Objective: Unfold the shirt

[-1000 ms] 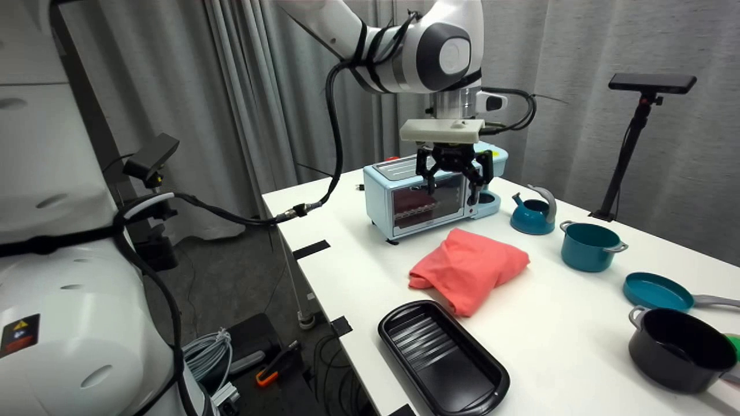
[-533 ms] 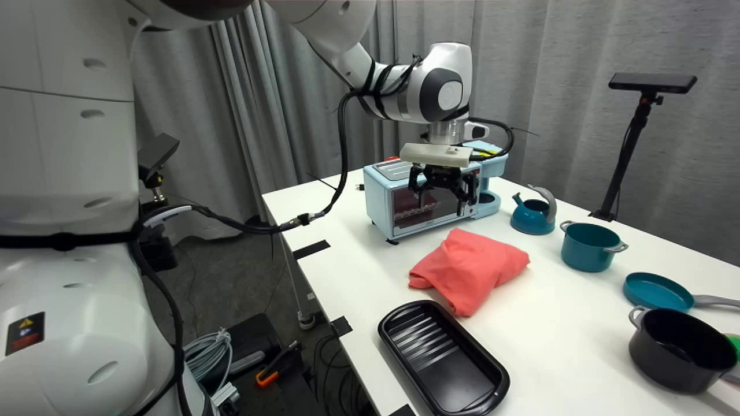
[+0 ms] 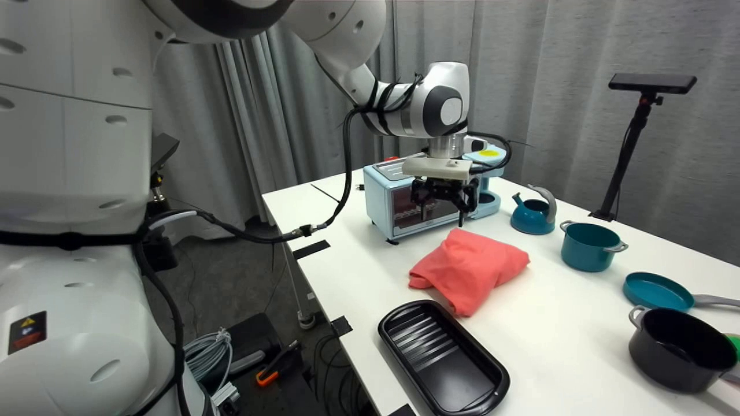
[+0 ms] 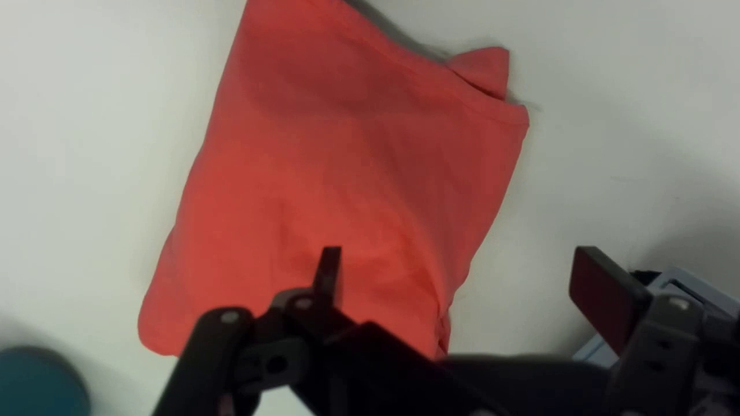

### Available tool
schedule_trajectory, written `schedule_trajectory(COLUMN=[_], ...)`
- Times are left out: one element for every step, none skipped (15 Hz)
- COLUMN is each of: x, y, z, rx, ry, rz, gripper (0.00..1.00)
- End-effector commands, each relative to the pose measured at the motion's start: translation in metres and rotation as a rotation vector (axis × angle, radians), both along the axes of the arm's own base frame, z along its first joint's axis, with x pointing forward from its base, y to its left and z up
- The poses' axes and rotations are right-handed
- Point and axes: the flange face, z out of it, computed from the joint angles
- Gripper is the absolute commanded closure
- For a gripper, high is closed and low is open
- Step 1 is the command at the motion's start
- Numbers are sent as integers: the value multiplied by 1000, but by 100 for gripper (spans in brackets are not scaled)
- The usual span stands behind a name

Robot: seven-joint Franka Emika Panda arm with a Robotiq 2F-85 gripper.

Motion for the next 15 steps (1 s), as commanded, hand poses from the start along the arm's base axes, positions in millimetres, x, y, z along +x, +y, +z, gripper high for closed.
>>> schedule_trajectory(x=[18, 21, 26, 29, 31, 34, 37, 39, 41, 43, 45, 45, 46, 47, 47], y=[17, 23, 22, 26, 30, 32, 34, 36, 37, 39, 41, 43, 46, 47, 49], z=[-35, -43, -45, -50, -55, -59, -63, -68, -73, -78, -83, -89, -94, -97, -100], rx=[-67, -80, -94, -103, -111, -116, -114, -105, -105, -105, -107, -108, -107, -105, -103], ry=[-31, -36, -40, -45, -44, -40, -36, -30, -25, -21, -15, -9, -3, 2, 6], rz=[13, 24, 34, 43, 52, 57, 58, 59, 57, 57, 58, 60, 62, 62, 64], gripper=[0, 0, 0, 0, 0, 0, 0, 0, 0, 0, 0, 0, 0, 10, 28])
